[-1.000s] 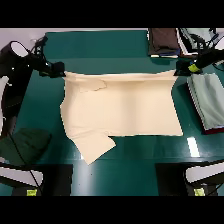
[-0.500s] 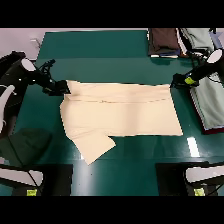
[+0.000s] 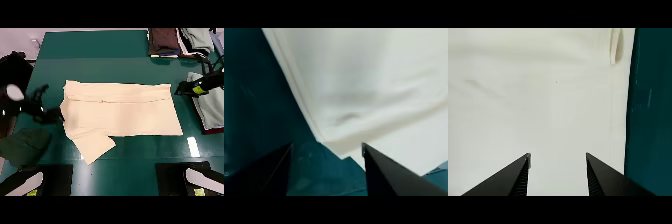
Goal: Fold the shirts.
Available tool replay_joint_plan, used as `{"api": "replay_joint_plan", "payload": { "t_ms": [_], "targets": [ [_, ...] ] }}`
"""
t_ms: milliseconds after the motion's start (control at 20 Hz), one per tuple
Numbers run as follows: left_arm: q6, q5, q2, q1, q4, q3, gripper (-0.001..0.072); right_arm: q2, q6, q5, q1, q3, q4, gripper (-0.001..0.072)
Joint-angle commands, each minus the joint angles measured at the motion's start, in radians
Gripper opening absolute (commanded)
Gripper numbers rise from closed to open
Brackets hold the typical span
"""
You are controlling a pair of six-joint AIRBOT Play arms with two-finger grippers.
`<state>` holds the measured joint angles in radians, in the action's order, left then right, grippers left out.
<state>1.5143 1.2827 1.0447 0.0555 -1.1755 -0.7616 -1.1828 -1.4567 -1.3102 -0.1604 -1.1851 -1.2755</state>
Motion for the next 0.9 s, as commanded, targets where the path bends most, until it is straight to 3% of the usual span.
{"api": "replay_joint_plan", "payload": {
  "t_ms": [0, 300, 450, 500, 600, 650, 850],
  "targets": [
    [0.0, -0.059, -0.134, 0.0, 0.163, 0.278, 0.0509, 0.085, 0.002, 0.037, 0.001, 0.058, 0.002, 0.0408],
    [-0.084, -0.194, -0.14, -0.004, 0.37, 0.372, 0.0509, 0.106, 0.002, 0.037, 0.001, 0.058, 0.002, 0.0408],
    [-0.072, -0.281, -0.14, -0.122, 0.376, 0.372, 0.0508, 0.106, 0.001, 0.036, 0.001, 0.058, 0.002, 0.0407],
    [-0.064, -0.293, -0.14, -0.167, 0.375, 0.37, 0.0418, 0.106, 0.002, 0.035, 0.001, 0.058, 0.001, 0.0407],
    [-0.068, -0.267, -0.14, -0.188, 0.374, 0.357, 0.007, 0.106, 0.002, 0.012, -0.016, 0.058, -0.002, 0.0407],
    [-0.08, -0.239, -0.14, -0.188, 0.365, 0.339, 0.0022, 0.106, 0.006, -0.016, -0.039, 0.059, -0.004, 0.0407],
    [-0.074, -0.137, -0.14, -0.188, 0.214, 0.204, 0.0021, 0.113, 0.038, -0.144, -0.209, 0.168, -0.012, 0.0408]
  ]
}}
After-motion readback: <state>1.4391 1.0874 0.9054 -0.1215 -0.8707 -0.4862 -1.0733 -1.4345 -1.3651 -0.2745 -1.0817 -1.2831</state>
